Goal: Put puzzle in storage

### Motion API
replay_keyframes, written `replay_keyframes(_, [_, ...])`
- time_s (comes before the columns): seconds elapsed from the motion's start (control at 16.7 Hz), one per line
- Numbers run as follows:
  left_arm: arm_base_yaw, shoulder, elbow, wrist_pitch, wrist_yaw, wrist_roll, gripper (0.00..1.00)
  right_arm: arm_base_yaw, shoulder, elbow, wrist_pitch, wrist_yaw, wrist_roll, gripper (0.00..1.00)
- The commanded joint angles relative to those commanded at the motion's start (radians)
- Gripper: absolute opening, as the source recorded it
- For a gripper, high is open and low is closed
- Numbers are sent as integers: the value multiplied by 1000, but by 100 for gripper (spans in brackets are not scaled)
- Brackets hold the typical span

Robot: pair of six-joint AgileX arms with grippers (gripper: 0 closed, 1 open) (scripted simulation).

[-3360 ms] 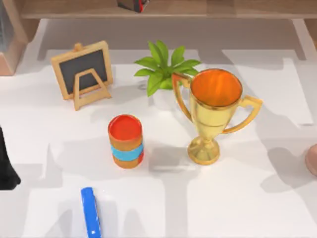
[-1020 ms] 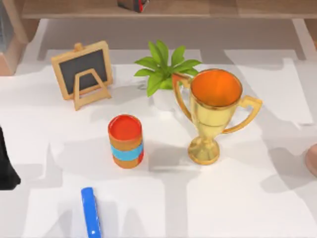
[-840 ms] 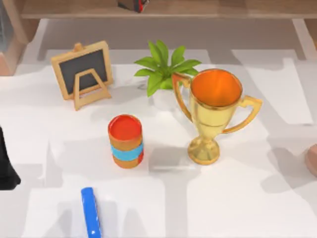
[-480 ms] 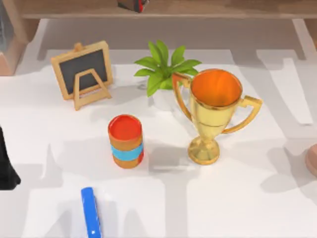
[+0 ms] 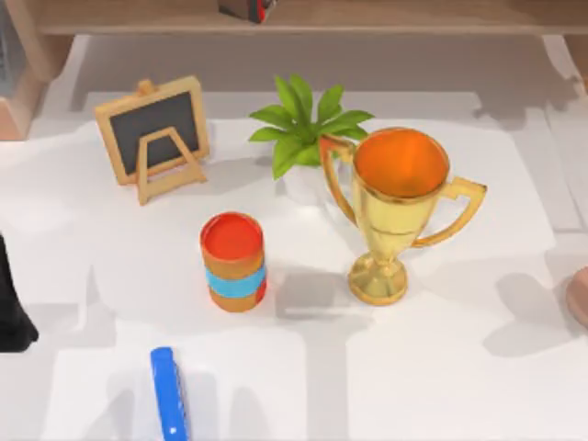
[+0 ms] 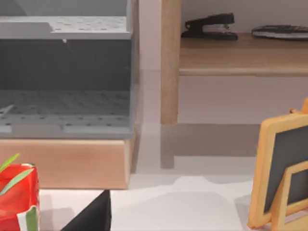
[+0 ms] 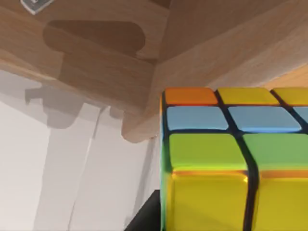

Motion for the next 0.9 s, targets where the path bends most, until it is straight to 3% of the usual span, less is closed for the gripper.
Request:
replay_keyframes(0.42, [0,0,0,0,0,0,100,-275,358,213,-306,-97,-55,0])
replay_keyframes(0.9, [0,0,0,0,0,0,100,-452,732,420,-369,-206,-26,0])
